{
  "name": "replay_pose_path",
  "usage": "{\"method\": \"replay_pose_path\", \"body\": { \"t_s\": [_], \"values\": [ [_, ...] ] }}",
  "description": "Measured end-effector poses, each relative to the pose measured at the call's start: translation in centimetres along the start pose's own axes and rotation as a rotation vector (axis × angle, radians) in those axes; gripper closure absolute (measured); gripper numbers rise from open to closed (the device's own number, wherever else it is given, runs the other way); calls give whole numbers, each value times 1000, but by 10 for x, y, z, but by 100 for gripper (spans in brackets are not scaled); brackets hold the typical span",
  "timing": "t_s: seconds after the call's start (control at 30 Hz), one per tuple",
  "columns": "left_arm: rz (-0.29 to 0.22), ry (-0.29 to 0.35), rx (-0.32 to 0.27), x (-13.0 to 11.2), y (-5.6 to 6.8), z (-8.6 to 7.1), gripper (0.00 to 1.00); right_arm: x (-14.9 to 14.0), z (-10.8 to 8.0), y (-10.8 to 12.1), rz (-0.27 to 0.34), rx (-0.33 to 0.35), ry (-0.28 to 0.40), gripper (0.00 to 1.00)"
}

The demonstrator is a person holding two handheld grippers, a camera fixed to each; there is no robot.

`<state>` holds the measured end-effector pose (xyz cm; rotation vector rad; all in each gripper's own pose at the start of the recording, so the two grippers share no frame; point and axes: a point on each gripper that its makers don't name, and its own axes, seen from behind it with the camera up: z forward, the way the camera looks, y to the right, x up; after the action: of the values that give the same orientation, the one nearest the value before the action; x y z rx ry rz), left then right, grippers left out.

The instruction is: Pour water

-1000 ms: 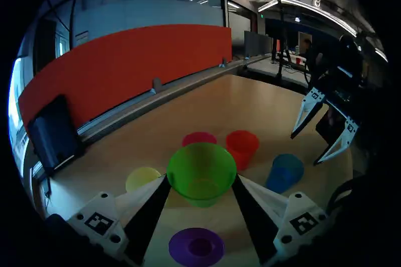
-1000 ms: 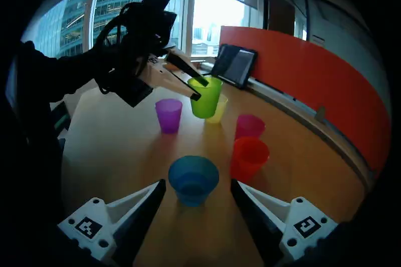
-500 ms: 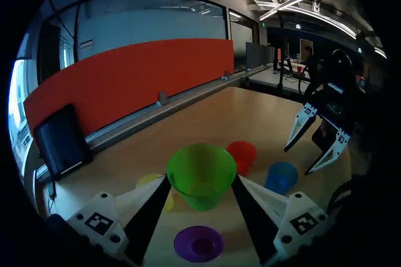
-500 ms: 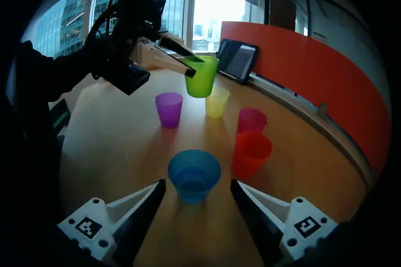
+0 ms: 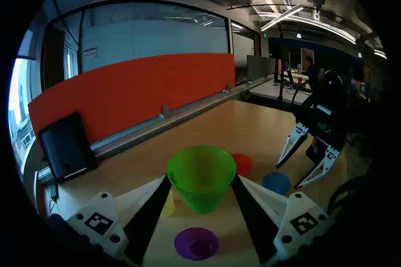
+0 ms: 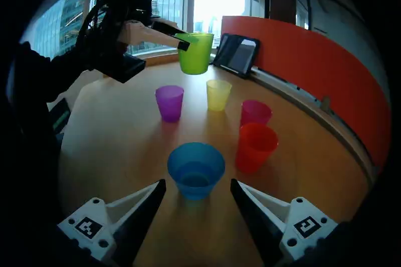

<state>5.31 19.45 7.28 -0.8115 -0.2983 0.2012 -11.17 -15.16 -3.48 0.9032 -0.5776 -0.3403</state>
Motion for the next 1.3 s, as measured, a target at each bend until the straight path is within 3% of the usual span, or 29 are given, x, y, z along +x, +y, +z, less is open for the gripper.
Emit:
{"method": "replay_pose_path", "body": {
  "t_s": [0.9, 1.3],
  "values": [
    [-23, 51, 34, 6, -4, -39, 13, 2, 46, -2, -2, 24, -8, 0],
    [-34, 61, 46, 4, -4, -50, 13, 3, 49, -1, 3, 22, 2, 7]
  ]
}}
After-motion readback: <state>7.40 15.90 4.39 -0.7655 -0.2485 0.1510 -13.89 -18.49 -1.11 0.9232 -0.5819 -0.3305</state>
